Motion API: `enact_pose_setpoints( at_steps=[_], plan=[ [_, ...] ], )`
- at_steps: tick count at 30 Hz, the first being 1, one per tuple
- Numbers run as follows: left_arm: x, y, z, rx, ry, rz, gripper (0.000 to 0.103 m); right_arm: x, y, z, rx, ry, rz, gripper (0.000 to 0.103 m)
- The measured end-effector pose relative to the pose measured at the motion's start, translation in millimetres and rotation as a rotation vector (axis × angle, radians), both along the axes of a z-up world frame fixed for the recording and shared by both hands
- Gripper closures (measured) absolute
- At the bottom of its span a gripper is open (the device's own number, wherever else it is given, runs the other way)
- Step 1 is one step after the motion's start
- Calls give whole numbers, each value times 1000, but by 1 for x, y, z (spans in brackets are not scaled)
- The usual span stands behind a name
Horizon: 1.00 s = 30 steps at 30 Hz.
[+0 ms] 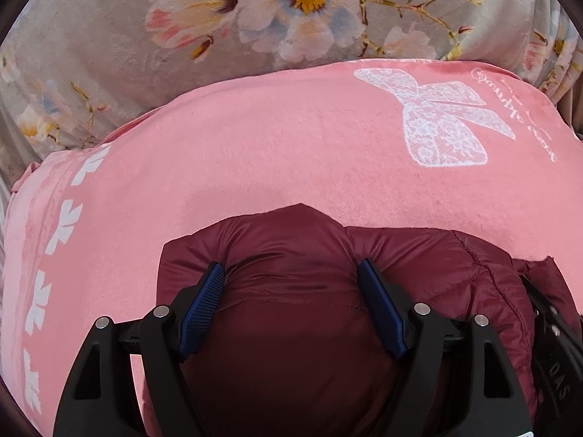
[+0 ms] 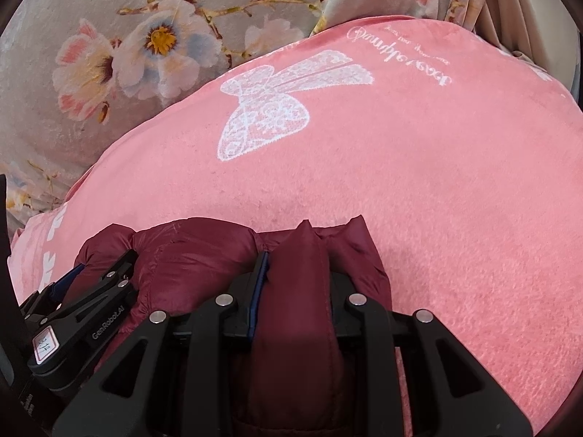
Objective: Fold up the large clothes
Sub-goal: 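Grasp the maroon jacket bundle's edge with both tools side by side, then lift the held jacket bundle off the blanket with both tools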
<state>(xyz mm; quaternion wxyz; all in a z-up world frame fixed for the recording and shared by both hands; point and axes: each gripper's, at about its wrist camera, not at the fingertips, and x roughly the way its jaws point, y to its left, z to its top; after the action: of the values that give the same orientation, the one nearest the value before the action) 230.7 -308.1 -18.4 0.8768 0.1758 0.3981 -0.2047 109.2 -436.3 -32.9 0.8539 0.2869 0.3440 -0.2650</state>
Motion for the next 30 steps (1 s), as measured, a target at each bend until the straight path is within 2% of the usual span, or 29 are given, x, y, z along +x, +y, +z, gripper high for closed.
enact_pose_setpoints(
  at_steps=[1,3,5,6,8,11,14,17,23,26,27,29,30],
  plan=[
    [-1,5,4,1,24,-20,28,-5,-3,4,31,5,6,79],
    [-7,26,20,-34,85,-53,27,-30,-1,21,79,-22,-5,70],
    [-16,56,36,-91,136,-64,27,-60,4,40,75,-59,-18,53],
    [-21,70,42,-114,160,-68,25,-71,7,44,67,-53,-13,50],
    [-30,90,47,-161,206,-74,20,-89,12,45,84,-41,8,42],
    [-38,117,35,-200,318,-71,20,-107,20,27,220,-48,66,37],
    [-40,137,14,-258,432,-43,20,-113,30,9,263,-30,80,36],
    [-42,150,-3,-325,518,-15,20,-115,34,-5,329,-75,84,34],
    [-52,137,-8,-332,539,-56,19,-111,37,-15,348,-150,88,32],
    [-55,128,-9,-330,527,-58,16,-106,36,-15,356,-158,89,33],
    [-54,127,-8,-331,526,-57,17,-103,36,-14,358,-158,95,34],
    [-53,126,-7,-333,525,-53,18,-102,35,-14,377,-150,103,45],
    [-54,125,-5,-328,521,-56,21,-101,36,-13,382,-157,113,49]
  ],
)
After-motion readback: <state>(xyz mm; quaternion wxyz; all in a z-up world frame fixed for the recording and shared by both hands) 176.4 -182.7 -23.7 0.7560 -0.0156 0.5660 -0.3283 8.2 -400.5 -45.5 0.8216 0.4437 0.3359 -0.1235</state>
